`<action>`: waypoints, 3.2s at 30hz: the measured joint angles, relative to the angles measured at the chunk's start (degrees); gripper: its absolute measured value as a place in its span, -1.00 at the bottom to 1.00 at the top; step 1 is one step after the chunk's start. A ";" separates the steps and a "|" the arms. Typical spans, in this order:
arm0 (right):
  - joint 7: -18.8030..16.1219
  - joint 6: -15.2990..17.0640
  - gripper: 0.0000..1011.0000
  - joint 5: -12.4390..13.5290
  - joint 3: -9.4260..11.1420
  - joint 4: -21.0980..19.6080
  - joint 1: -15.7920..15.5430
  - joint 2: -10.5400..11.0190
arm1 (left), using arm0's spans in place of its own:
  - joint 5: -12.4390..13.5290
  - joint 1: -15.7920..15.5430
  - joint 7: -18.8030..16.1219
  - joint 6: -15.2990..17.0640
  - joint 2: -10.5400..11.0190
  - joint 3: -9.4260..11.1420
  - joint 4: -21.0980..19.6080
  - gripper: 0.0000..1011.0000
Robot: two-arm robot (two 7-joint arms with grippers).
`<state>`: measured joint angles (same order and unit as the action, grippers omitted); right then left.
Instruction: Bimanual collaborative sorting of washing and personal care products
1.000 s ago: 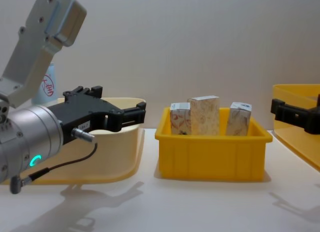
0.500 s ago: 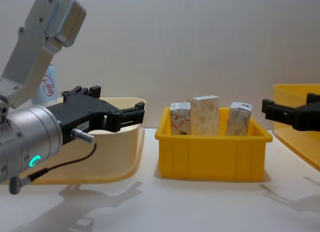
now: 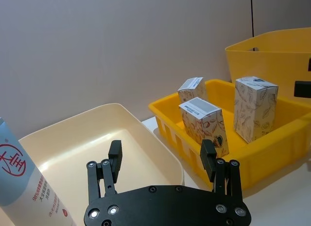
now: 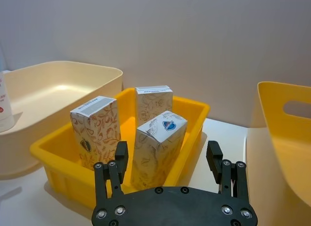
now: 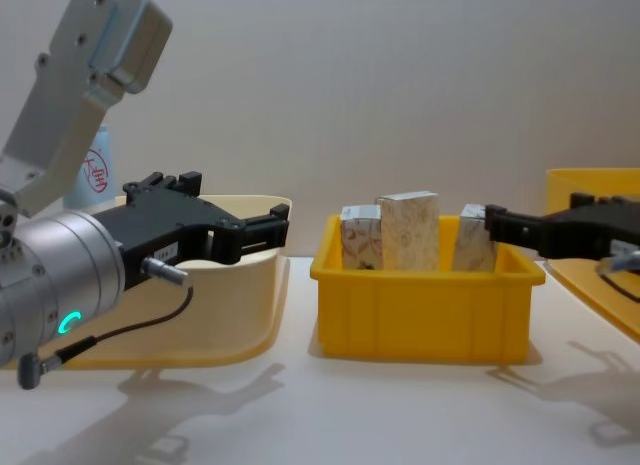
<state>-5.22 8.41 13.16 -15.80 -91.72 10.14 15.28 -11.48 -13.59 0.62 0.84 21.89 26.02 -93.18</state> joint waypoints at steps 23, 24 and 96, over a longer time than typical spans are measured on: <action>5.44 3.55 0.98 -3.57 -2.10 3.52 3.24 -6.16 | 0.00 0.00 0.00 -0.05 0.00 0.00 0.00 0.98; 6.03 3.65 0.98 -3.88 -2.17 3.55 3.24 -6.64 | -0.01 0.00 0.00 -0.05 0.00 0.00 0.01 0.99; 13.47 8.56 0.55 -10.07 -0.35 11.19 9.06 -15.01 | -0.01 0.00 0.00 -0.05 0.00 0.00 0.01 0.98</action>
<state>8.25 16.98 3.09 -16.14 -80.53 19.20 0.28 -11.48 -13.59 0.63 0.80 21.89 26.02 -93.17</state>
